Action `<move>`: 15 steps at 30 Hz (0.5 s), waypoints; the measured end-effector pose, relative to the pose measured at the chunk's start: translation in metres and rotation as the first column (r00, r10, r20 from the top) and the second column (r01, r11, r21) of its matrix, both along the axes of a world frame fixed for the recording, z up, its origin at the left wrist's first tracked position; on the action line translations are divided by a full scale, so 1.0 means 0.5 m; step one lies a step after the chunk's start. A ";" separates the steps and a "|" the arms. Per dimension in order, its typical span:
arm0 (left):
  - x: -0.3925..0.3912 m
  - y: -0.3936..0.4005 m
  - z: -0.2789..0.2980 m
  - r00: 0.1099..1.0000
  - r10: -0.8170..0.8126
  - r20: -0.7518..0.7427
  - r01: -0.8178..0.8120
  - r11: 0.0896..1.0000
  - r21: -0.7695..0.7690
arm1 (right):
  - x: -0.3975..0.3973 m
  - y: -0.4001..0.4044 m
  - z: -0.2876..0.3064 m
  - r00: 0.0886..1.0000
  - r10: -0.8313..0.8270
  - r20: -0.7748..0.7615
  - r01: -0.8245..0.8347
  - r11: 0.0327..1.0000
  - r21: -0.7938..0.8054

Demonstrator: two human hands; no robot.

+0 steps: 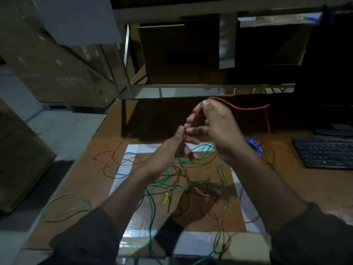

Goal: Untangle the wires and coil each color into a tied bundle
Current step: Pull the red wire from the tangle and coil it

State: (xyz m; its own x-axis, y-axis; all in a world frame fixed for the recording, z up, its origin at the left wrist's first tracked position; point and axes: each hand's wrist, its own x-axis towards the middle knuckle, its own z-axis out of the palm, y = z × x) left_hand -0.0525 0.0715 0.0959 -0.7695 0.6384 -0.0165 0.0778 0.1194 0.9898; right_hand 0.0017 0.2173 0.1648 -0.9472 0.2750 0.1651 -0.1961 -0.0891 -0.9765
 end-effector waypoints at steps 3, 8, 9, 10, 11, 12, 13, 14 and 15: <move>0.016 -0.030 -0.041 0.997 -0.018 -0.080 0.012 0.997 -0.073 | 0.003 0.023 0.037 0.996 -0.061 -0.066 0.060 0.998 -0.020; 0.021 -0.072 -0.070 0.978 -0.089 -0.190 0.031 0.958 -0.285 | 0.000 0.093 0.075 0.956 -0.234 -0.177 0.204 0.964 -0.170; 0.022 -0.072 -0.066 0.979 -0.038 -0.200 -0.018 0.963 -0.270 | -0.002 0.104 0.071 0.951 -0.266 -0.157 0.236 0.953 -0.189; 0.025 -0.070 -0.050 0.979 0.026 -0.204 -0.072 0.972 -0.223 | -0.007 0.111 0.062 0.951 -0.286 -0.116 0.262 0.947 -0.186; 0.026 -0.069 -0.029 0.978 0.098 -0.184 -0.126 0.981 -0.147 | -0.010 0.114 0.047 0.954 -0.293 -0.057 0.281 0.947 -0.155; 0.026 -0.067 -0.003 0.978 0.160 -0.135 -0.167 0.985 -0.044 | -0.014 0.113 0.026 0.961 -0.278 0.010 0.277 0.955 -0.109; 0.023 -0.065 0.024 0.976 0.207 -0.073 -0.203 0.977 0.065 | -0.015 0.109 0.001 0.966 -0.246 0.077 0.251 0.966 -0.065; 0.019 -0.063 0.051 0.972 0.235 -0.018 -0.229 0.960 0.161 | -0.015 0.100 -0.023 0.970 -0.201 0.139 0.208 0.977 -0.042; 0.015 -0.061 0.077 0.967 0.252 0.020 -0.250 0.942 0.226 | -0.014 0.092 -0.048 0.969 -0.153 0.194 0.163 0.986 -0.034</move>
State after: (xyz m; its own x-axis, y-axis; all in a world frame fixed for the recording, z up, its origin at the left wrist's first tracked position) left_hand -0.0449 0.0411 0.1345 -0.9049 0.4106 0.1125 0.0831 -0.0889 0.9926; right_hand -0.0054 0.2635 0.1406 -0.9038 0.4269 -0.0315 -0.0226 -0.1211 -0.9924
